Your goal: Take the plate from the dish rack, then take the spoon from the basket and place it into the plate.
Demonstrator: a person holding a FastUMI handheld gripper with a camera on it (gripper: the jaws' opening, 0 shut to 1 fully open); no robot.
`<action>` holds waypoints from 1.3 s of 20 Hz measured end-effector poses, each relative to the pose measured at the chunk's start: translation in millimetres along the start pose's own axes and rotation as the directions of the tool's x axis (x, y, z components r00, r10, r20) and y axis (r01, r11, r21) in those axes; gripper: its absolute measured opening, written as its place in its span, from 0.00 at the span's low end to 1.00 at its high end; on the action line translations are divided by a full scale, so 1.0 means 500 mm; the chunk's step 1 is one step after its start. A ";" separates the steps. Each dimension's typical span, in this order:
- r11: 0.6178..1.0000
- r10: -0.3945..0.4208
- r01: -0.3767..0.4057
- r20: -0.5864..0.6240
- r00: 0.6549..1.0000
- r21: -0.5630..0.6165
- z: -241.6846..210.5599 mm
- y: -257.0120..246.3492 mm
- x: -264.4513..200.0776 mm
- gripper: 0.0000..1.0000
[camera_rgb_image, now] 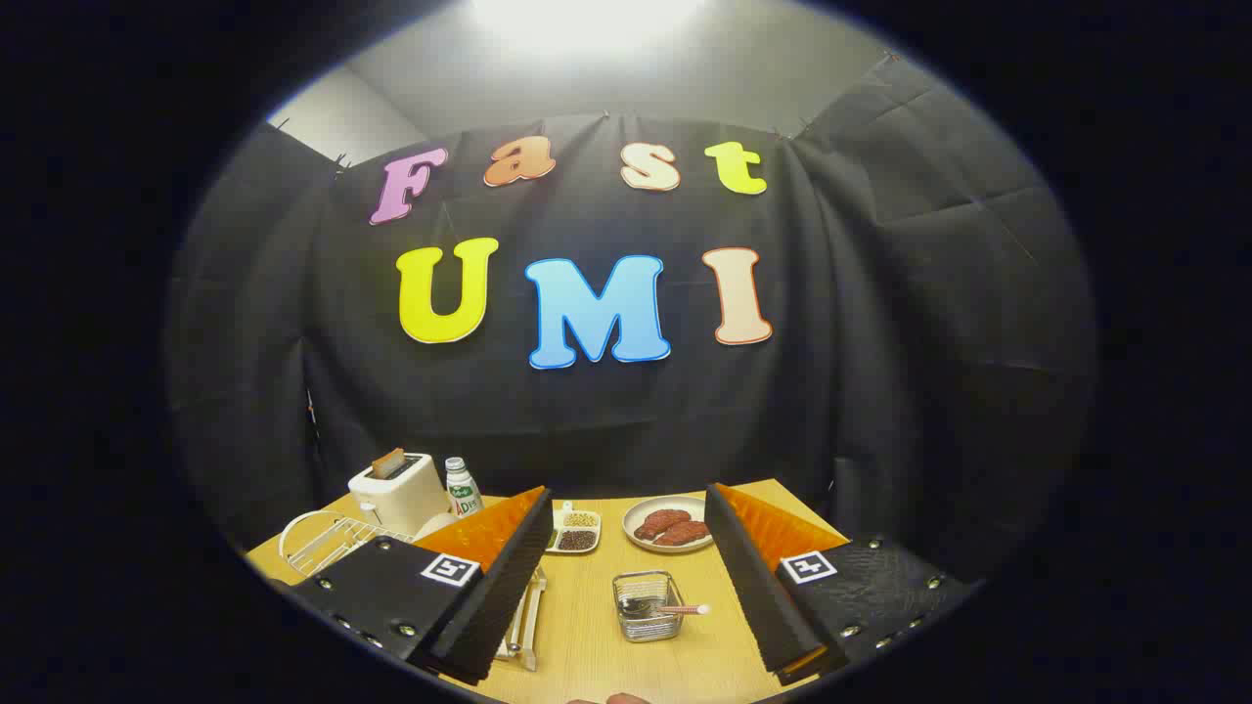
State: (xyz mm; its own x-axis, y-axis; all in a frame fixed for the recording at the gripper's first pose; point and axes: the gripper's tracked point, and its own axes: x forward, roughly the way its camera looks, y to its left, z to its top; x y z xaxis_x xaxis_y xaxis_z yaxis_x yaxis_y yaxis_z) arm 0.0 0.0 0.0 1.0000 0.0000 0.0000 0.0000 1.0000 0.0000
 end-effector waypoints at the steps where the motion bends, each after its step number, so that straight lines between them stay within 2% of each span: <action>1: 1.000 0.006 -0.006 0.010 1.000 0.004 0.010 0.009 0.000 0.96; 10: 0.998 0.068 -0.067 0.010 0.998 -0.020 0.028 0.075 0.033 0.96; 17: 0.996 0.086 -0.086 -0.005 0.996 -0.020 0.046 0.101 0.057 0.96; 22: 0.992 0.121 -0.123 -0.116 0.986 -0.008 0.014 0.155 0.081 0.96; 26: 0.984 0.176 -0.174 -0.231 0.957 0.026 -0.020 0.215 0.109 0.96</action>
State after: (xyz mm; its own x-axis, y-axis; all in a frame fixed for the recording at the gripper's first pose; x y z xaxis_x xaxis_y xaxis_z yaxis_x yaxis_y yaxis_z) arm 54.7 107.4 -10.2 0.9571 0.1757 -0.2305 -0.1744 0.9843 0.0262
